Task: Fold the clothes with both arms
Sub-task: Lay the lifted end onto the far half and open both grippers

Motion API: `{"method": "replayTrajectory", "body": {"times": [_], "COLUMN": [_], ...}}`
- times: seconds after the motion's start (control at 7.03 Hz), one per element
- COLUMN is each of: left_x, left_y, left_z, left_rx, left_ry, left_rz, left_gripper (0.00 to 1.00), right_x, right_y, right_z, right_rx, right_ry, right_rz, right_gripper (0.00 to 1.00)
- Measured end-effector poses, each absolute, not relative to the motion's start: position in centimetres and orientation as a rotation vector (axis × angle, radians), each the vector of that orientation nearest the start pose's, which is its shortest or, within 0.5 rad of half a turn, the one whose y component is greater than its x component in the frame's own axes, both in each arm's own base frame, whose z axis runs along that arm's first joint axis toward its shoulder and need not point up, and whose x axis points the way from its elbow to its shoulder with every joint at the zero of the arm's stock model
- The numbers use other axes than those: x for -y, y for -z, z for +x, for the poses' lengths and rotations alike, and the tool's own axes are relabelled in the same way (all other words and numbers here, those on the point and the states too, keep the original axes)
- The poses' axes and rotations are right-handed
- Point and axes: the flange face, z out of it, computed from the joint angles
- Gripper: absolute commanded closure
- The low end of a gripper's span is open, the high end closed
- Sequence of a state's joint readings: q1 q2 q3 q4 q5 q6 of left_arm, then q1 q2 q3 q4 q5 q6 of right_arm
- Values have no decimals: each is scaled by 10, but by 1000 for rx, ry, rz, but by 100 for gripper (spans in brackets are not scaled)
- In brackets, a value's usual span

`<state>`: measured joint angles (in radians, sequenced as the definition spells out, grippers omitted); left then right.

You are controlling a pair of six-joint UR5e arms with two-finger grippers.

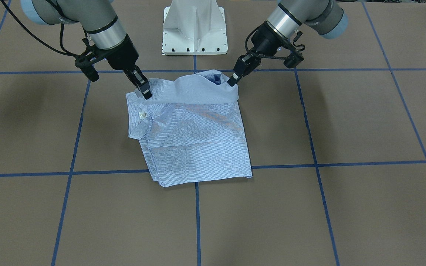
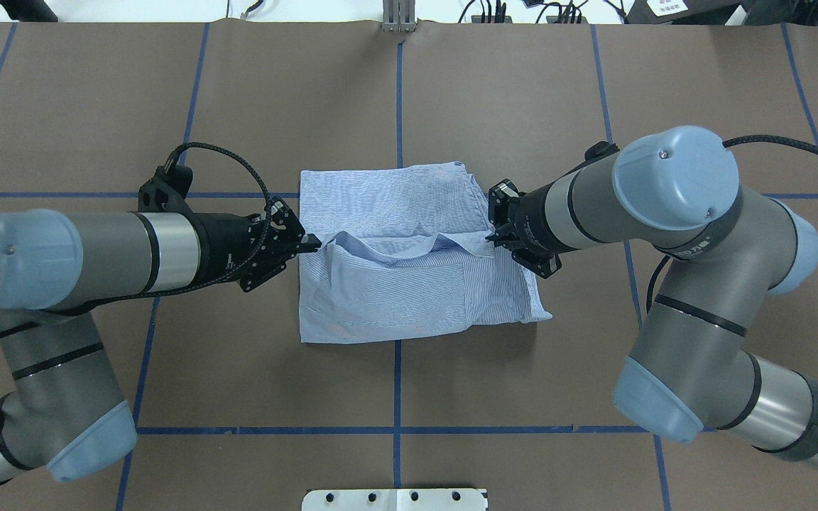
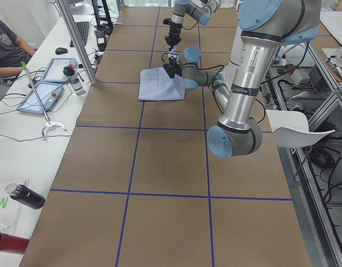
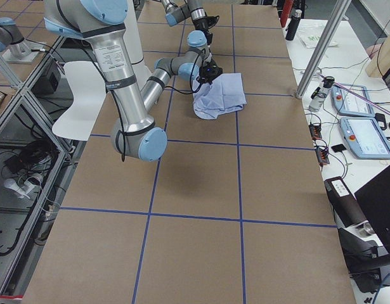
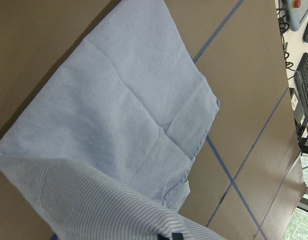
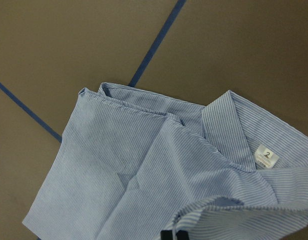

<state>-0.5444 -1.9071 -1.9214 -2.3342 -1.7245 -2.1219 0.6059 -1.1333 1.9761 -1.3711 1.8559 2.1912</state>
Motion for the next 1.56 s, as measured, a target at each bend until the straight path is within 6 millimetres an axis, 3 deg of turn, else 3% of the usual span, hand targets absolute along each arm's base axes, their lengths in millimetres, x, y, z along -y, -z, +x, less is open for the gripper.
{"method": "replayTrajectory", "body": {"times": [0.28, 0.85, 1.0, 1.14, 1.28, 1.42, 1.56], "left_x": [423, 487, 502, 521, 542, 569, 599], "left_y": [-239, -250, -255, -260, -272, -285, -294], "left_z": [421, 447, 455, 466, 479, 488, 491], "left_rx": [-1458, -1392, -1370, -1354, -1340, -1319, -1290], "left_ry": [790, 807, 806, 805, 797, 783, 771], "left_rz": [-73, 11, 30, 47, 73, 113, 158], "left_gripper": [100, 100, 100, 100, 53, 38, 38], "right_x": [442, 510, 529, 549, 571, 596, 626], "right_y": [-221, -232, -235, -243, -260, -272, -271], "right_z": [-425, -470, -474, -479, -486, -493, -497], "right_rx": [1051, 962, 945, 942, 951, 955, 947], "right_ry": [-951, -902, -885, -869, -854, -834, -813], "right_rz": [-255, -194, -186, -178, -166, -151, -132], "right_gripper": [100, 100, 83, 54, 1, 0, 0]}}
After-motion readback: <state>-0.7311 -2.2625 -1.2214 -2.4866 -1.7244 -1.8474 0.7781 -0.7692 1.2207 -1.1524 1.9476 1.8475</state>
